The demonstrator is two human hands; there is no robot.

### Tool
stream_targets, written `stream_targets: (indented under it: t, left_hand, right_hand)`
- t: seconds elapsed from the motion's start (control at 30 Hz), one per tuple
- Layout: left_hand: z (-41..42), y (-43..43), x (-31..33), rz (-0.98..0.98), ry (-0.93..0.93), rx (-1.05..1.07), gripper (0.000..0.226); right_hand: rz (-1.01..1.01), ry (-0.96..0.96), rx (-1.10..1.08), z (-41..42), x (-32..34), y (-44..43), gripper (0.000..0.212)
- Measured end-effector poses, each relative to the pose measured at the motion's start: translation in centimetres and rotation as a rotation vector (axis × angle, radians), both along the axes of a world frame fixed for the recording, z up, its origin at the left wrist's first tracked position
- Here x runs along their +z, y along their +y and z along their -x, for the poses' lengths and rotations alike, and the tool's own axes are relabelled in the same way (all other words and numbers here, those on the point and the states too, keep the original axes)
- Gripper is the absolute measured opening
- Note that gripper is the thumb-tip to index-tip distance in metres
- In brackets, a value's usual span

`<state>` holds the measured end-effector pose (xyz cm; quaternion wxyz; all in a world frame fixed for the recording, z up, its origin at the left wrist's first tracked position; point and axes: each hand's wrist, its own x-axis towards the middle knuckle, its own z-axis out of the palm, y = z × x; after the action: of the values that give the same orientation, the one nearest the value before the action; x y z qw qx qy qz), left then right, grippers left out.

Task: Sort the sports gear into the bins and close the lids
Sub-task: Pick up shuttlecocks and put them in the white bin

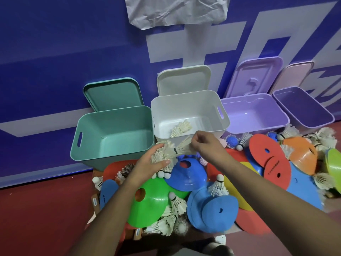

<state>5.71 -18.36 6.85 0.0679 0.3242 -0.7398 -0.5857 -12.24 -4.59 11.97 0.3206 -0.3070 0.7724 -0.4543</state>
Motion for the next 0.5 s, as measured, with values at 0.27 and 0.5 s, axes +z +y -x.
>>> stream_targets:
  t: [0.27, 0.5]
  left_hand:
    - [6.2, -2.0, 3.0, 0.261, -0.165, -0.264, 0.084]
    - [12.9, -6.5, 2.0, 0.490, -0.237, -0.227, 0.069]
  right_hand:
    - [0.102, -0.053, -0.072, 4.5, -1.1, -2.0, 0.006]
    - [0.005, 0.069, -0.129, 9.9, -3.7, -6.2, 0.036]
